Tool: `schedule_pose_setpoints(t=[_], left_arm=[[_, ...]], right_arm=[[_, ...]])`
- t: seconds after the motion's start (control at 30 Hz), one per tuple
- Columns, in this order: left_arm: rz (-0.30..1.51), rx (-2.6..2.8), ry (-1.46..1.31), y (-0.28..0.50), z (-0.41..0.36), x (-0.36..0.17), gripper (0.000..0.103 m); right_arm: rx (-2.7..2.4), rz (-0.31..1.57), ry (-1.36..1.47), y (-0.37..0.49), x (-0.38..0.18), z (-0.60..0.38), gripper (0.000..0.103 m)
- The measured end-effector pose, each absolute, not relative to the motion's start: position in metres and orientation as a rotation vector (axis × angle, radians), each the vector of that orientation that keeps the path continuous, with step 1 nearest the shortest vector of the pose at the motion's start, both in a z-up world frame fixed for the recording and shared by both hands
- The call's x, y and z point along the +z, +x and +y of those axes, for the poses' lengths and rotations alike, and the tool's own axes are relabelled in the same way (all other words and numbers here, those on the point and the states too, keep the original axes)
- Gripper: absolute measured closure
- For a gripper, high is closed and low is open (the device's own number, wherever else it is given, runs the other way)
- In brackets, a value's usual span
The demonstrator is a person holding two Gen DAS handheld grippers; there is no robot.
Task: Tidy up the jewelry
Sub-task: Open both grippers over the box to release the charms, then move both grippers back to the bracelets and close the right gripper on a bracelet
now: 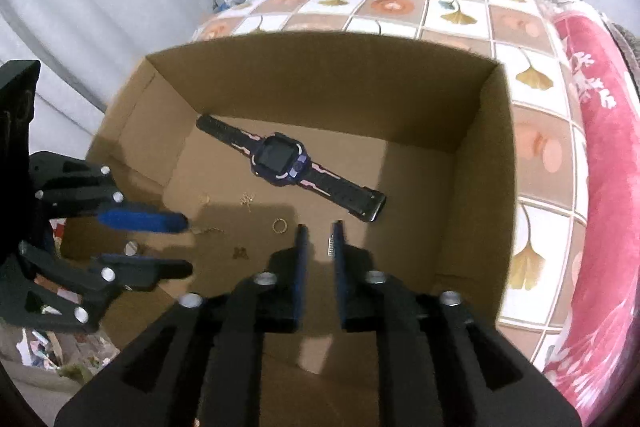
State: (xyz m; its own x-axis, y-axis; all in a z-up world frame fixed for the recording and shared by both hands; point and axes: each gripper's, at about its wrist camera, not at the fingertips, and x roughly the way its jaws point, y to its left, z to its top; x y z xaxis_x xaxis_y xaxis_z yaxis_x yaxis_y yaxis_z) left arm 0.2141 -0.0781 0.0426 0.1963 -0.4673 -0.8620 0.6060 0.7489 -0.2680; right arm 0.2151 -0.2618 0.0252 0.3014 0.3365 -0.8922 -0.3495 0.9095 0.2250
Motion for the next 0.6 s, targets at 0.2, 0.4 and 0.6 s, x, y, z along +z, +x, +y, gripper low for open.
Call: schedule_pose_setpoints(t=[0.2, 0.4, 0.6], left_arm=[[1.03, -0.692, 0.113, 0.199, -0.055, 0.076, 0.061], [0.842, -0.722, 0.127, 0.13, -0.038, 0.115, 0.033], [0.809, -0.833, 0.084, 0.072, -0.04, 0.107, 0.029]], right_arm=[[0.478, 1.038, 0.08, 0.188, 0.07, -0.284, 0.079], [0.431, 0.817, 0.165, 0.105, 0.112, -0.324, 0.067], [0.317, 0.869, 0.288, 0.033, 0.076, -0.353, 0.067]])
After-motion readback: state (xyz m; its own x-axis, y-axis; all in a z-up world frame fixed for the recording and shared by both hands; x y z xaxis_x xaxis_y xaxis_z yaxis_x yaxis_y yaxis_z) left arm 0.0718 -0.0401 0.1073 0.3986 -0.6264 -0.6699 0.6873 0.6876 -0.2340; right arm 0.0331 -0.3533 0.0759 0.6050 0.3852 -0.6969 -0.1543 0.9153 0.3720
